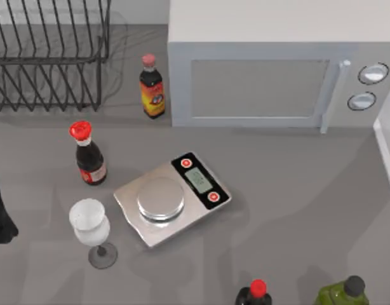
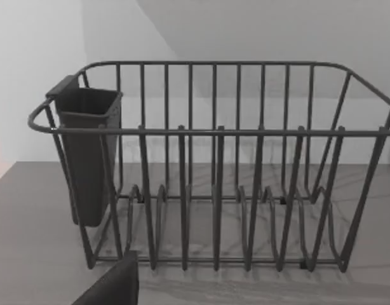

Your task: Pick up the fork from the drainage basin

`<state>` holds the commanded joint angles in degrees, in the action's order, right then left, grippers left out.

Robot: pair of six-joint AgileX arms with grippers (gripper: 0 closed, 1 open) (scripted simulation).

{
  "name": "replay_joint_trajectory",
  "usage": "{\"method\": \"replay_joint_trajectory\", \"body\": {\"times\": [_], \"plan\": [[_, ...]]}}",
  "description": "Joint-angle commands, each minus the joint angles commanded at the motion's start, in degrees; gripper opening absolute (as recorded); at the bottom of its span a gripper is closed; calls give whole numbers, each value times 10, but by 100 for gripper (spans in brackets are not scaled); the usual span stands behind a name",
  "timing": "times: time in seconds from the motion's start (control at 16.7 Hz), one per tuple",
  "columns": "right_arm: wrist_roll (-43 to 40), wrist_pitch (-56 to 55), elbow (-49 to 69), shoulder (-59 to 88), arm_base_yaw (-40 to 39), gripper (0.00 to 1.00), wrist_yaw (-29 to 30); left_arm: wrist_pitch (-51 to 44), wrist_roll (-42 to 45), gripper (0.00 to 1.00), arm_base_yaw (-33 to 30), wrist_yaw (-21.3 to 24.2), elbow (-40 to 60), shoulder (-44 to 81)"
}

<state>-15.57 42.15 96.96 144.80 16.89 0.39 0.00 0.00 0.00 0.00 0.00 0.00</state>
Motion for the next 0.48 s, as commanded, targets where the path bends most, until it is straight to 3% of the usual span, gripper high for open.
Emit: {"method": "replay_joint_trajectory", "body": {"times": [0.48], "plan": [[0, 0, 0, 0, 0, 10, 0, 0, 0, 100, 0, 0, 0, 0]]}}
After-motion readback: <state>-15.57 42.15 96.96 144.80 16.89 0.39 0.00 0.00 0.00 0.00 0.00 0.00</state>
